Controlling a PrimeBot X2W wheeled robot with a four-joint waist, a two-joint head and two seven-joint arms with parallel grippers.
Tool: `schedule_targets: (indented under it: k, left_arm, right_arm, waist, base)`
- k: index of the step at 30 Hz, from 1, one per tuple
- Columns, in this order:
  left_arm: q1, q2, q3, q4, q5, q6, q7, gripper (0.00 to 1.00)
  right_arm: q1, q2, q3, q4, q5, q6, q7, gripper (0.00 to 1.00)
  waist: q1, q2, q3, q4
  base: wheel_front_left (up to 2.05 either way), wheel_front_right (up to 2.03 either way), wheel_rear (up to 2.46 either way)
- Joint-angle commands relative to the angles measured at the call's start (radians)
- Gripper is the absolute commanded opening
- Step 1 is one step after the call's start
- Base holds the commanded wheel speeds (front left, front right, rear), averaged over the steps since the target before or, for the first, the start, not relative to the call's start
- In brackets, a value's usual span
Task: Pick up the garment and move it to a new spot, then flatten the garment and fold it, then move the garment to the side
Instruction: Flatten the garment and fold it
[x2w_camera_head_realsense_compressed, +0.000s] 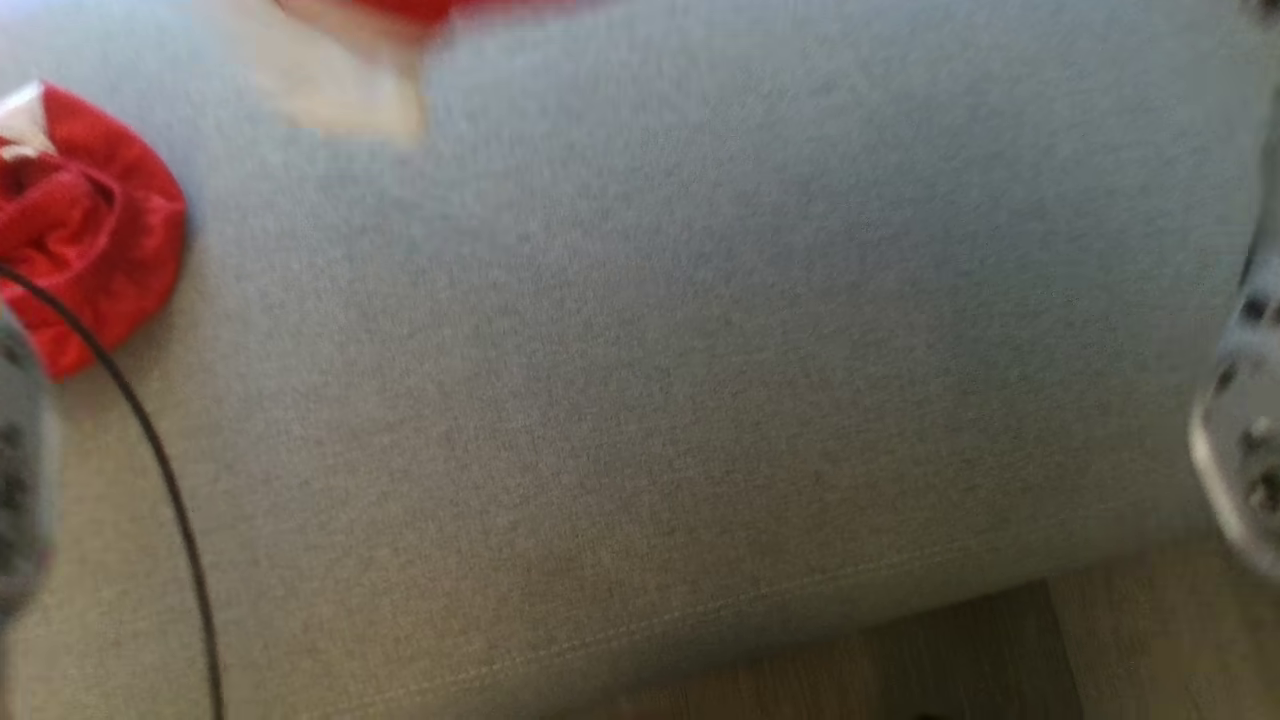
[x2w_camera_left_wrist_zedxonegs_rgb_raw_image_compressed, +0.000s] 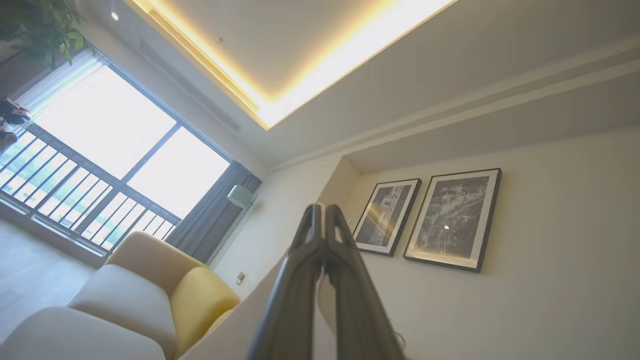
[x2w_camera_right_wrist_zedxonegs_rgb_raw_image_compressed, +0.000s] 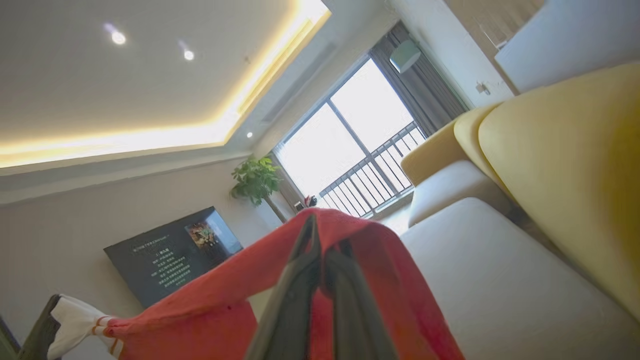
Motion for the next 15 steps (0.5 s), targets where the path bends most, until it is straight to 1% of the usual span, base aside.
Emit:
schedule_targets:
  k: [1,3,5,6,7,10,13,15]
  left_arm:
    - [-0.112,0.060,-0.010,0.017,0.037,-0.030,-0.065,0.00]
    - [-0.194,0.063,-0.031,0.072,0.054,-0.049,-0.116,0.00]
    - [-0.231,0.055,-0.047,0.093,0.028,-0.056,-0.139,0.00]
    - [-0.232,0.053,-0.070,0.078,-0.003,-0.057,-0.143,0.00]
    - [-0.216,0.058,-0.096,0.061,-0.036,-0.057,-0.146,0.00]
    - [-0.117,0.098,-0.166,0.020,-0.136,-0.058,-0.151,0.00]
    - [0.007,0.137,-0.216,-0.012,-0.204,-0.058,-0.153,0.00]
    - [0.085,0.153,-0.222,-0.020,-0.237,-0.058,-0.154,0.00]
  right_arm:
    - [-0.112,0.013,0.034,0.012,-0.019,0.000,-0.115,0.00]
    - [-0.203,0.013,0.062,0.073,-0.054,0.000,-0.216,0.00]
    - [-0.255,0.013,0.097,0.122,-0.087,0.000,-0.260,0.00]
    - [-0.270,0.012,0.112,0.137,-0.102,0.000,-0.273,0.00]
    - [-0.275,0.008,0.128,0.149,-0.111,0.000,-0.280,0.00]
    - [-0.250,-0.019,0.162,0.189,-0.124,0.000,-0.303,0.00]
    - [-0.197,-0.058,0.207,0.234,-0.135,0.000,-0.312,0.00]
    - [-0.163,-0.081,0.228,0.257,-0.130,0.000,-0.320,0.00]
  waist:
    - [-0.0001,0.0000,0.107,0.006]
    - [-0.0001,0.0000,0.148,0.024]
    - [-0.0001,0.0000,0.181,0.045]
    - [-0.0001,0.0000,0.198,0.055]
    - [-0.0001,0.0000,0.213,0.066]
    - [-0.0001,0.0000,0.242,0.089]
    - [-0.0001,0.0000,0.252,0.107]
    - [-0.0001,0.0000,0.251,0.116]
  base:
    - [0.00,0.00,0.00]
    - [0.00,0.00,0.00]
    - [0.00,0.00,0.00]
    - [0.00,0.00,0.00]
    - [0.00,0.00,0.00]
    - [0.00,0.00,0.00]
    - [0.00,0.00,0.00]
    - [0.00,0.00,0.00]
